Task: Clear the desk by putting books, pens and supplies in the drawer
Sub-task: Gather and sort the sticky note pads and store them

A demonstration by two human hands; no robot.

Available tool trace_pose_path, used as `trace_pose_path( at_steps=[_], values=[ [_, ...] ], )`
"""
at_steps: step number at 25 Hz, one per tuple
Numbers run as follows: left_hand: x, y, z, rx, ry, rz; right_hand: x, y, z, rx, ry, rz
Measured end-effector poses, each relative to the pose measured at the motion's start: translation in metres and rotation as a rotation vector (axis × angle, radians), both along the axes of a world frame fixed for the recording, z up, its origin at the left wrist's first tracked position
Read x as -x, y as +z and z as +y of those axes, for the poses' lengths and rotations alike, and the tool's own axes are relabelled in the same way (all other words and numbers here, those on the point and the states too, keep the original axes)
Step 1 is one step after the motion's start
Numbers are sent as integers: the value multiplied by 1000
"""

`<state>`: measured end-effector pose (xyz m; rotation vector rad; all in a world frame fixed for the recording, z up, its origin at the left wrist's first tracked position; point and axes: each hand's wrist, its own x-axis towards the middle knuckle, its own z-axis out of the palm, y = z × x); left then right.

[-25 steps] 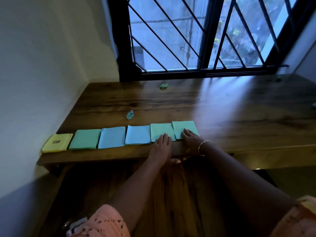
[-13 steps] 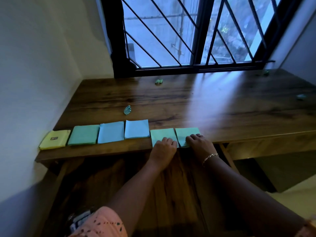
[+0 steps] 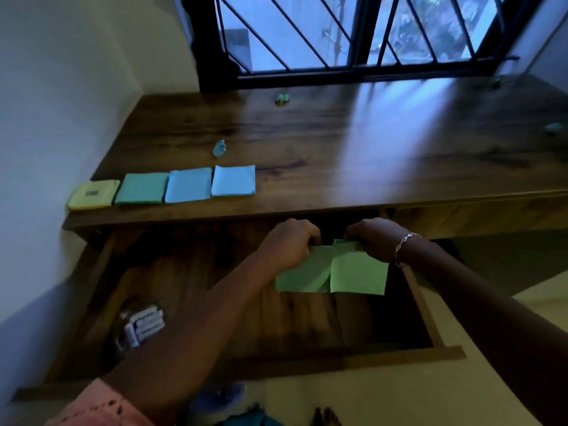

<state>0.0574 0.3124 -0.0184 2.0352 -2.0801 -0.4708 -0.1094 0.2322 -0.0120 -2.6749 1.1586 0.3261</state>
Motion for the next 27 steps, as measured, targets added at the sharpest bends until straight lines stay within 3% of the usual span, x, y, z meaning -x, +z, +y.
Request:
trace_pose_path(
  at_steps=[4,7,18,24,27],
  values=[
    [43,-66,19,-295,29,96,21,-64,12,-195,28,177],
    [52,-97,25,-374,89,130,28,-91,16,-254,6,241],
    [57,-123,34,-191,6,-58,37,-123,12,-126,78,231],
    [54,-135,38,-202,-46,-164,41,-125,17,-111,79,270],
    [47,-123,36,-109,-21,-237,39,-116,20,-20,66,187]
  ],
)
